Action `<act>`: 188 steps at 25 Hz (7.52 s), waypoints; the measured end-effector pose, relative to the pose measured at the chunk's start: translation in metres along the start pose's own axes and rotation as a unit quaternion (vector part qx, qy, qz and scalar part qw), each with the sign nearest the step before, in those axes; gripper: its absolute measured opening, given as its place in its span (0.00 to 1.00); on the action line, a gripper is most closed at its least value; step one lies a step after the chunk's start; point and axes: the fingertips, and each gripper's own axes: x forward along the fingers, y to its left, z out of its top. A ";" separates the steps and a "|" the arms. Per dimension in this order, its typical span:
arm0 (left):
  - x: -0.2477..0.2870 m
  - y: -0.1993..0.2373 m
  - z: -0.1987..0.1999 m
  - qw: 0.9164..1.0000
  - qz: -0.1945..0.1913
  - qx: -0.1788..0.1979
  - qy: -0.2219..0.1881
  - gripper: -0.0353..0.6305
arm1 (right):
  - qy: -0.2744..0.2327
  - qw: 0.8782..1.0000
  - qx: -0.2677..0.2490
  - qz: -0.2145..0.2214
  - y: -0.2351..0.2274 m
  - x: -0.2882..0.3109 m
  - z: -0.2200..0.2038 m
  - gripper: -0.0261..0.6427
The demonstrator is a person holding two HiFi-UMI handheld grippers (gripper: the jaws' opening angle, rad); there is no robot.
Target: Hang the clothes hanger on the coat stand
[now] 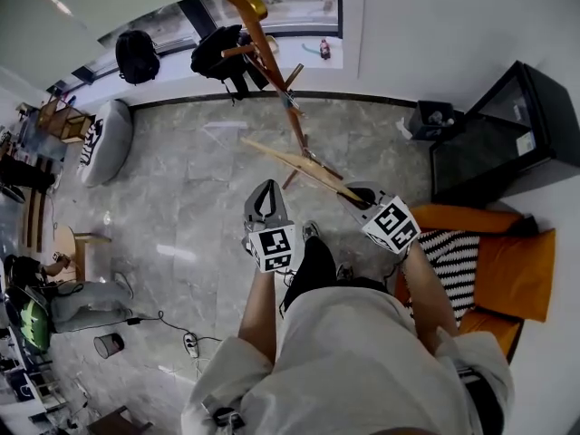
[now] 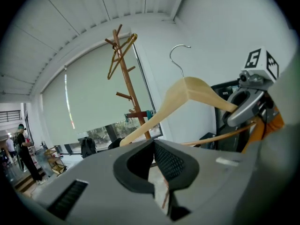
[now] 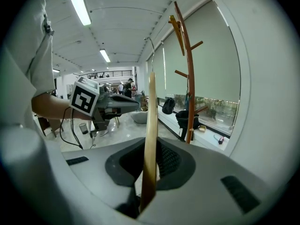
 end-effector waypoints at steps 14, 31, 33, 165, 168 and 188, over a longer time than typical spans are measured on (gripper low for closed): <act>0.091 0.008 -0.015 0.953 -0.057 0.295 0.035 0.42 | 0.049 0.995 -0.028 0.079 -0.044 0.041 0.007 0.08; 0.118 0.012 -0.040 0.939 -0.067 0.333 0.048 0.26 | 0.103 0.983 -0.053 0.143 -0.045 0.062 -0.011 0.08; 0.118 0.015 -0.043 0.939 -0.072 0.331 0.053 0.17 | 0.109 0.982 -0.052 0.144 -0.045 0.064 -0.015 0.08; 0.344 0.016 -0.287 0.924 -0.008 0.339 0.175 0.17 | 0.253 0.898 -0.314 -0.174 -0.250 0.344 -0.195 0.16; 0.347 0.015 -0.288 0.928 -0.017 0.332 0.167 0.17 | 0.255 0.901 -0.299 -0.182 -0.252 0.347 -0.196 0.18; 0.307 -0.002 -0.248 0.929 -0.109 0.342 0.089 0.43 | 0.207 0.930 -0.209 -0.222 -0.227 0.283 -0.144 0.29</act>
